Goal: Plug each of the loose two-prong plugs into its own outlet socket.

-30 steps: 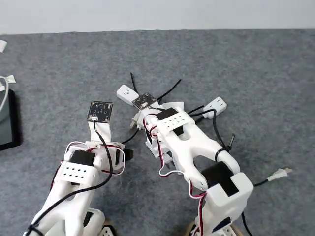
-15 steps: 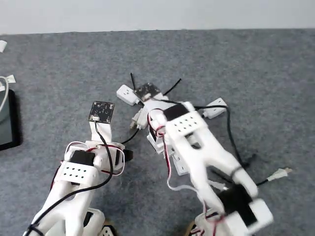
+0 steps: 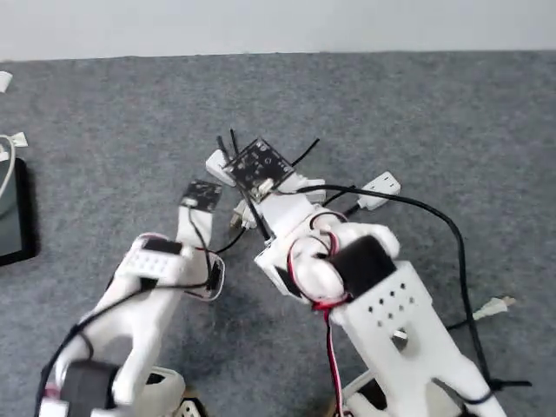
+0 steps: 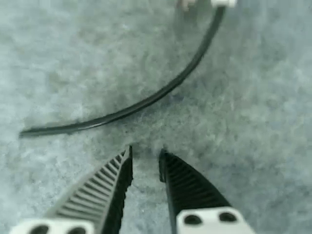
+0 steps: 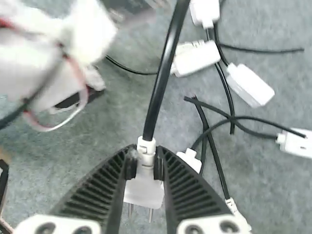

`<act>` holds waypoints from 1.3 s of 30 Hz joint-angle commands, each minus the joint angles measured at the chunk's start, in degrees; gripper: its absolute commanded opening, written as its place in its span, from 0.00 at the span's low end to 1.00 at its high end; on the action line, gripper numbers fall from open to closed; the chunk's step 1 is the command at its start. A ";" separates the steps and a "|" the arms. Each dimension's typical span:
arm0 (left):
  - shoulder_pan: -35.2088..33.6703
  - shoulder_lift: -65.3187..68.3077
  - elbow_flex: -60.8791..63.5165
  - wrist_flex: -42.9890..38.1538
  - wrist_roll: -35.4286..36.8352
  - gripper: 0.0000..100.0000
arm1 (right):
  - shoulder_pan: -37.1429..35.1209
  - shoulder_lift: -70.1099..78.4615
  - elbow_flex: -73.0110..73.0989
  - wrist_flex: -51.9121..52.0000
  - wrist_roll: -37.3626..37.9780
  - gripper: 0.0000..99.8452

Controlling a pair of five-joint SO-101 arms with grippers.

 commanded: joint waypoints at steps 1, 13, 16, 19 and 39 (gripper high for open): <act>0.44 5.19 -6.90 4.48 -8.44 0.02 | -2.59 -3.47 -0.09 0.04 0.88 0.01; 9.49 -25.85 13.32 3.34 -15.03 0.02 | -5.67 -3.38 11.60 -9.19 0.88 0.01; 11.60 -33.93 16.84 5.27 -15.30 0.02 | -5.67 -3.30 11.69 -9.19 0.79 0.01; 13.36 -39.38 19.30 6.68 -15.21 0.02 | -5.67 -3.30 11.69 -9.19 0.79 0.01; 10.99 -41.58 20.97 2.02 -8.44 0.02 | 7.69 -3.30 13.63 -11.74 -4.66 0.01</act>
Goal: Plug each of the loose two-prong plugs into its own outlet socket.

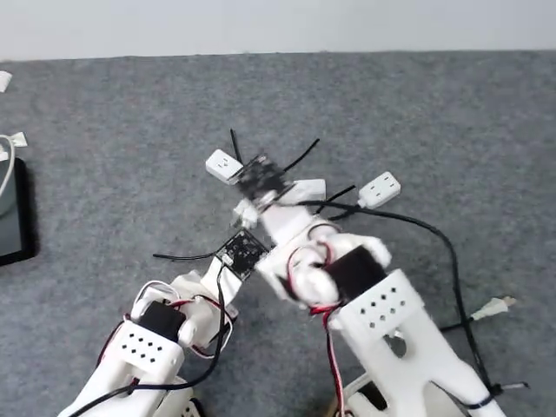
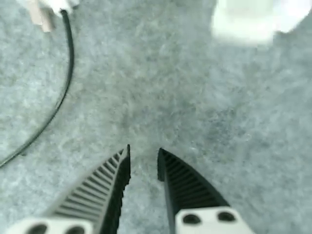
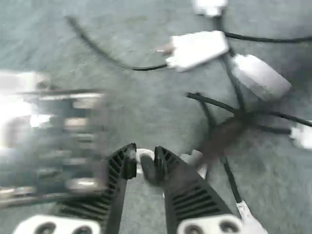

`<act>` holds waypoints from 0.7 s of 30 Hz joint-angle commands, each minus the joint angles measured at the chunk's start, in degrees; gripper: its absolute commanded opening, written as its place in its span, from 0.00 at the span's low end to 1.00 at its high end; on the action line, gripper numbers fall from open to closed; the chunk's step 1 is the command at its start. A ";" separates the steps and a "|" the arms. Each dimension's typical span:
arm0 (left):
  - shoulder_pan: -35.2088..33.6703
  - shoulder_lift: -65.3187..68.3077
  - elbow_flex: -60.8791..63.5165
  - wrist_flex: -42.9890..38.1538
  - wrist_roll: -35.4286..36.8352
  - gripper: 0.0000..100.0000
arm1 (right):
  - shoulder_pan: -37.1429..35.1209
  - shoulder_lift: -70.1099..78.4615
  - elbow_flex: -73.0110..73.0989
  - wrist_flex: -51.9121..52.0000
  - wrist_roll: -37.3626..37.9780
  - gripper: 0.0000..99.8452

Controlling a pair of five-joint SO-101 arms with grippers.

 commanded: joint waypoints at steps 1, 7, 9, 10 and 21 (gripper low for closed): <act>-4.40 -0.88 -0.84 -5.54 9.49 0.02 | 5.67 -1.45 2.29 -3.12 -1.41 0.01; -9.67 -0.88 -0.57 -11.43 18.20 0.02 | 11.65 -1.89 12.22 -13.76 -3.60 0.01; -9.85 -0.88 -0.57 -11.52 18.29 0.02 | 12.88 -1.98 14.24 -15.25 -3.43 0.01; -9.85 -0.88 -0.57 -11.52 18.37 0.02 | 13.58 -1.98 15.21 -15.78 -3.25 0.01; -9.49 -0.88 -0.57 -11.52 18.29 0.02 | 17.80 -1.63 21.80 -21.41 1.85 0.01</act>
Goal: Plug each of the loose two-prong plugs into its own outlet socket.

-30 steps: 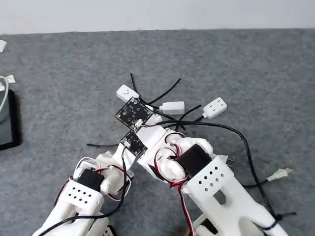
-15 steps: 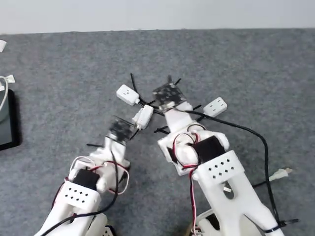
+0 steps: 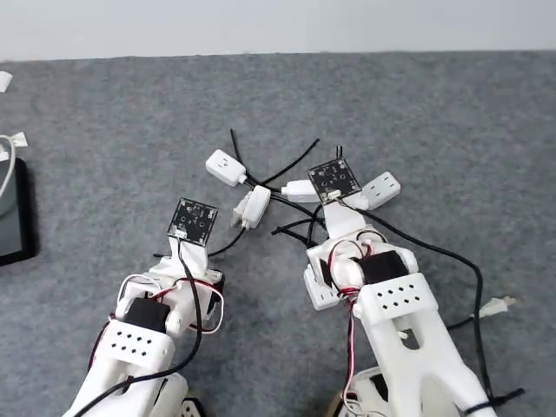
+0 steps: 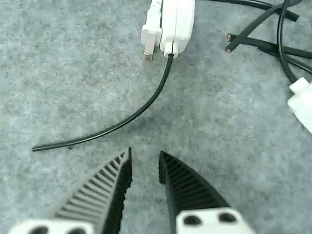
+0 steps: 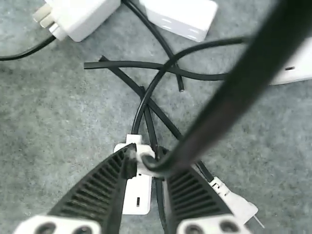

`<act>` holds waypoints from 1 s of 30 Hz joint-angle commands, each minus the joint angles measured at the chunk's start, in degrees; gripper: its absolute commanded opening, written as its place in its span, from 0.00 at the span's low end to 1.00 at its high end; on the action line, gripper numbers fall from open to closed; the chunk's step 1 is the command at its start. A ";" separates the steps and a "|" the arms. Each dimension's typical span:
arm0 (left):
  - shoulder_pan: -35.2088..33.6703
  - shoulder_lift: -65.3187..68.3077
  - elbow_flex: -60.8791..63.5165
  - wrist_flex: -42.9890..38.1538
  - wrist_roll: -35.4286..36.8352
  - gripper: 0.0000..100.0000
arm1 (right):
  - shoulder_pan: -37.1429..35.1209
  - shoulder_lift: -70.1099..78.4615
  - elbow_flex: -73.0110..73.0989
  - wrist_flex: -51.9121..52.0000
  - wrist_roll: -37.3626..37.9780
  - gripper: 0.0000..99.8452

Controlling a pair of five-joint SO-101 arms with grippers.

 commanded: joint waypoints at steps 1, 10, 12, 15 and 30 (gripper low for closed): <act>-0.18 -0.88 -0.57 -1.49 0.26 0.02 | 0.75 -1.63 -0.26 -1.19 0.97 0.01; -0.18 -0.88 -0.57 -1.58 0.09 0.02 | 0.31 -3.65 -0.35 0.57 0.62 0.01; -0.18 -0.88 -0.57 -1.58 0.00 0.02 | 0.22 -6.20 -0.35 2.77 0.18 0.01; -0.18 -0.88 -0.57 -1.58 0.00 0.02 | -1.63 -10.95 0.88 5.05 -1.76 0.01; -0.26 -0.88 -0.57 -1.58 0.00 0.02 | -4.70 -16.92 8.35 -0.31 -0.26 0.01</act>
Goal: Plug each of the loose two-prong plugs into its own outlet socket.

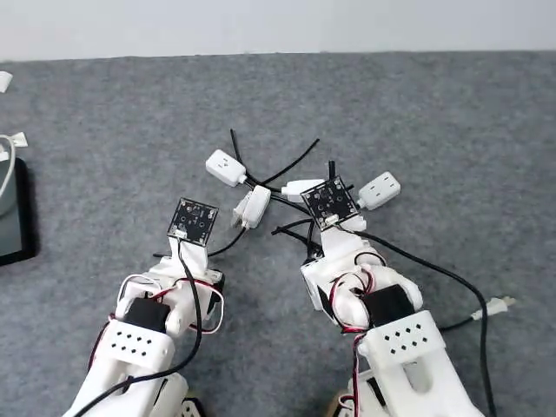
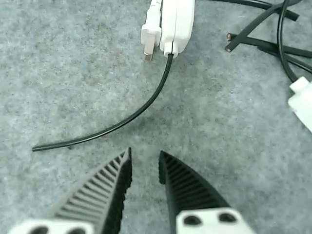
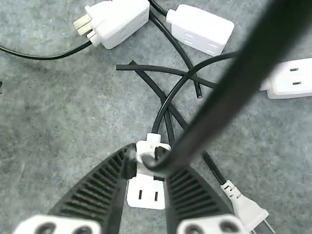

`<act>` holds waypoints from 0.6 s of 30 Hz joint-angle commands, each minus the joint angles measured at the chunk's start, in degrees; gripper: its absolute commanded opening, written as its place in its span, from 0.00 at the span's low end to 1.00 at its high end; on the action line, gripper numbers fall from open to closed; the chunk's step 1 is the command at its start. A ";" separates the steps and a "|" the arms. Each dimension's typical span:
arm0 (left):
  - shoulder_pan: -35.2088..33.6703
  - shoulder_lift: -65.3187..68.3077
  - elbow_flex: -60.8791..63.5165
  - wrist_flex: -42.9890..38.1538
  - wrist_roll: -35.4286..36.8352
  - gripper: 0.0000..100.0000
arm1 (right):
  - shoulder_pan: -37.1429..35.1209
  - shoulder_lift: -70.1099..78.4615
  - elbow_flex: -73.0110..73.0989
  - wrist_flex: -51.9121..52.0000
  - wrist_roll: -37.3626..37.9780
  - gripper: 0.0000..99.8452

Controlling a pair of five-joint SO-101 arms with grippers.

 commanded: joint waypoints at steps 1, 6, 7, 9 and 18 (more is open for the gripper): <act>-0.26 -0.88 -0.57 -1.58 0.00 0.02 | -0.04 0.04 0.35 -2.59 1.05 0.01; -0.35 -0.88 -0.57 -1.58 0.00 0.02 | 1.98 0.48 3.25 -6.20 3.52 0.01; -0.35 -0.88 -0.57 -1.58 0.00 0.02 | 2.15 0.48 3.87 -6.55 3.87 0.01; -0.35 -0.88 -0.57 -1.58 0.00 0.02 | 1.98 0.31 4.66 -6.55 4.22 0.01; -0.35 -0.88 -0.57 -1.58 0.00 0.02 | 1.89 0.48 6.77 -6.11 4.40 0.01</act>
